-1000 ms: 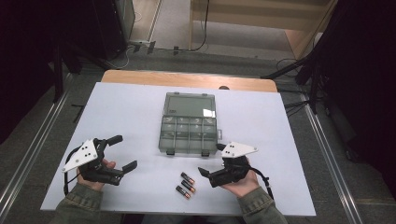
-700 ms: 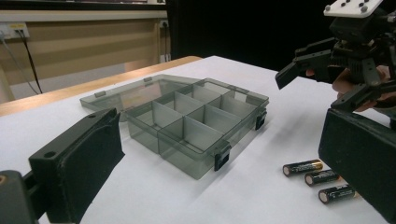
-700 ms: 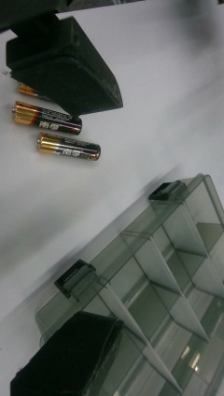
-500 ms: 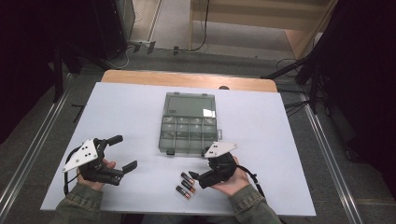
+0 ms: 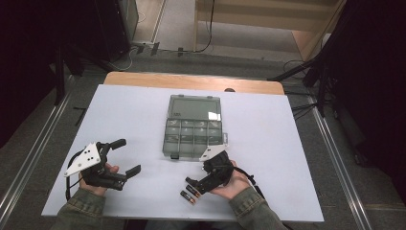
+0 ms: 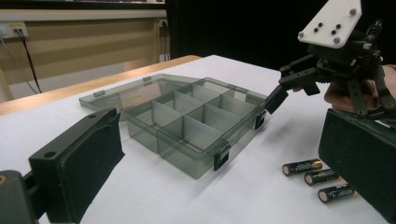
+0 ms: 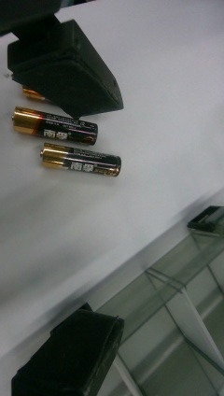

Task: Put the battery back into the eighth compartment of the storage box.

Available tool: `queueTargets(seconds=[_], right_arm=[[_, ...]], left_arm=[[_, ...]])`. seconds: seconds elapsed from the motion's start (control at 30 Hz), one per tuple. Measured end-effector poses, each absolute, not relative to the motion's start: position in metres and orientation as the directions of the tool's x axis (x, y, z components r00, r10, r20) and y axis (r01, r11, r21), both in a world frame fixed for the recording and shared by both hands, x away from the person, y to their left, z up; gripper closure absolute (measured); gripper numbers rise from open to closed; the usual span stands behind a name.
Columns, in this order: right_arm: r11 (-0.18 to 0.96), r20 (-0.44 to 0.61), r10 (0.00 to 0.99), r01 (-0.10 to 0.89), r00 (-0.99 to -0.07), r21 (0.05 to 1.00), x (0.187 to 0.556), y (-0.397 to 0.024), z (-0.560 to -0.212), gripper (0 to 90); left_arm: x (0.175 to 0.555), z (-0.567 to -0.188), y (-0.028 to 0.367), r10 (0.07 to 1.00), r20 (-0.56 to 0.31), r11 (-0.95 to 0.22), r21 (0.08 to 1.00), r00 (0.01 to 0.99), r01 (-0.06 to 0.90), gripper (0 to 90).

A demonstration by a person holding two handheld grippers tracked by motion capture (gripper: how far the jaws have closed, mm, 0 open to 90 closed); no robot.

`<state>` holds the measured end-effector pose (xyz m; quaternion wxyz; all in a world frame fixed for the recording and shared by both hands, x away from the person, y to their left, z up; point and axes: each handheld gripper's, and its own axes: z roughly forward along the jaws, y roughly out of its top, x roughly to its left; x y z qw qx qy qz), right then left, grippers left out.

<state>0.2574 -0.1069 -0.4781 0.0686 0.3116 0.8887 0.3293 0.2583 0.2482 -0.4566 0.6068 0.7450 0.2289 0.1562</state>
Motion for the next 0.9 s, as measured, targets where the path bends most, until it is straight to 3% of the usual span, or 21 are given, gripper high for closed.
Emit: queueTargets(seconds=[0.37,0.57,0.67,0.9], right_arm=[[0.660,0.108,0.581,0.545,-0.807,0.518,0.263,-0.091,-0.482,4.4],[0.673,0.106,0.599,0.570,-0.794,0.470,0.267,-0.087,-0.482,14.6],[0.691,0.111,0.601,0.584,-0.792,0.427,0.268,-0.083,-0.481,24.8],[0.709,0.102,0.602,0.589,-0.792,0.387,0.269,-0.078,-0.483,35.1]], left_arm=[[0.258,-0.457,0.248,0.532,-0.047,-0.159,0.975,0.845,0.155,0.0],[0.259,-0.457,0.248,0.532,-0.047,-0.160,0.975,0.845,0.155,0.0],[0.258,-0.457,0.248,0.532,-0.048,-0.160,0.975,0.845,0.155,0.0],[0.258,-0.457,0.248,0.532,-0.047,-0.160,0.975,0.845,0.155,0.0]])
